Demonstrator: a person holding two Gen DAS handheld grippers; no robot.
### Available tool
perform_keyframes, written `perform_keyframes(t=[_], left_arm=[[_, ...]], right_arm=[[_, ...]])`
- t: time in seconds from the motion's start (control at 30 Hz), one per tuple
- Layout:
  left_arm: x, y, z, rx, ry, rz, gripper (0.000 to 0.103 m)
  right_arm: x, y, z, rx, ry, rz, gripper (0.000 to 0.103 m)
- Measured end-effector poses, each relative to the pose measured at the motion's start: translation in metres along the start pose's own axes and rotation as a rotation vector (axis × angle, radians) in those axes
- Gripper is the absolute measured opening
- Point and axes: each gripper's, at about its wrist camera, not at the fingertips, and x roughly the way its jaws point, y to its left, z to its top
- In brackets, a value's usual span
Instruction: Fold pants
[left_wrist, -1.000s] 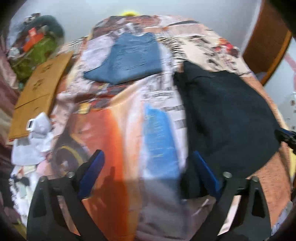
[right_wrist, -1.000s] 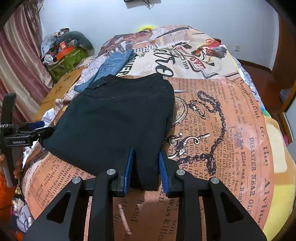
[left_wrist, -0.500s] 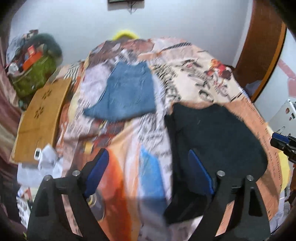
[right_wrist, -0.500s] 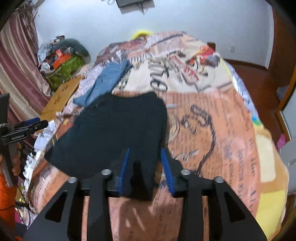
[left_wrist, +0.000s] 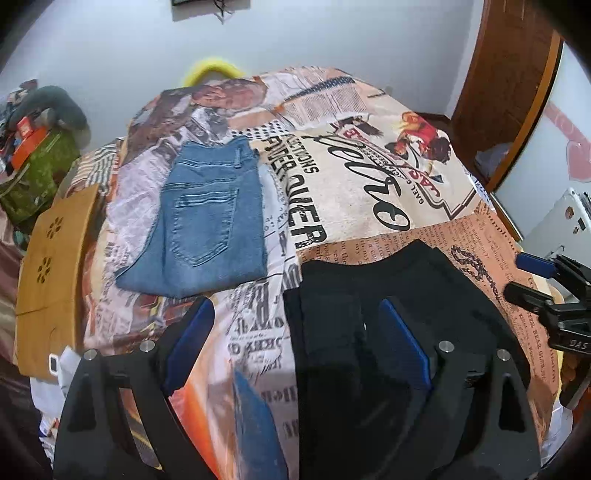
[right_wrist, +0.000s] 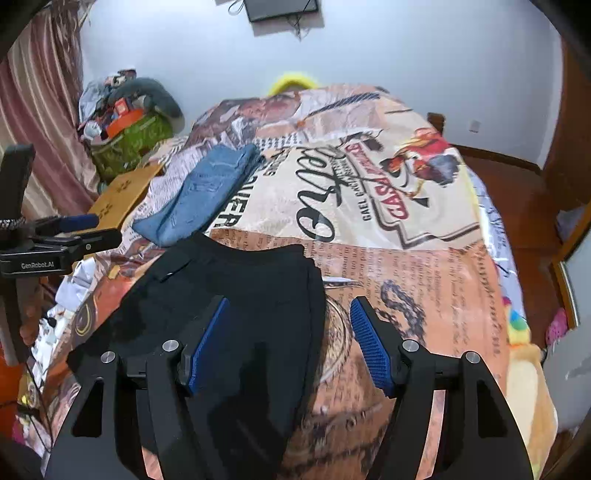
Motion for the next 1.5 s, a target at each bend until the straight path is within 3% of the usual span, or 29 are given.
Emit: perform_keyframes(t=[0.33, 0.47, 0.57, 0.67, 0.83, 1.1, 1.27, 1.33, 1.4, 1.5], left_arm=[[0.057, -0.008, 0.011, 0.053, 0.089, -0.011, 0.091], [0.084, -0.01, 0.006, 0.079, 0.152, -0.006, 0.091], [0.097, -0.009, 0.001, 0.085, 0.179, -0.017, 0.092], [0.102, -0.007, -0.002, 0.08, 0.18, -0.014, 0.099], [0.106, -0.003, -0.007, 0.07, 0.155, -0.014, 0.102], [0.096, -0.009, -0.004, 0.091, 0.126, 0.036, 0.103], [0.056, -0.01, 0.0, 0.075, 0.033, 0.039, 0.103], [0.039, -0.01, 0.0, 0.059, -0.006, 0.025, 0.103], [0.021, -0.01, 0.0, 0.044, -0.031, -0.004, 0.103], [0.002, -0.011, -0.004, 0.039, -0.047, -0.015, 0.103]], right_arm=[[0.074, -0.012, 0.02, -0.022, 0.148, 0.072, 0.064], [0.092, -0.01, 0.019, -0.065, 0.189, 0.065, 0.048], [0.095, -0.008, 0.017, -0.115, 0.171, 0.055, 0.043], [0.096, -0.011, 0.017, -0.138, 0.152, 0.068, 0.023], [0.098, -0.009, 0.016, -0.154, 0.13, 0.035, 0.016], [0.095, -0.004, 0.02, -0.162, 0.14, 0.001, 0.016], [0.064, 0.001, 0.026, -0.157, 0.092, -0.03, 0.016], [0.049, 0.002, 0.027, -0.147, 0.068, -0.034, 0.019], [0.035, 0.003, 0.027, -0.134, 0.044, -0.029, 0.034], [0.016, 0.008, 0.024, -0.126, 0.016, -0.02, 0.041]])
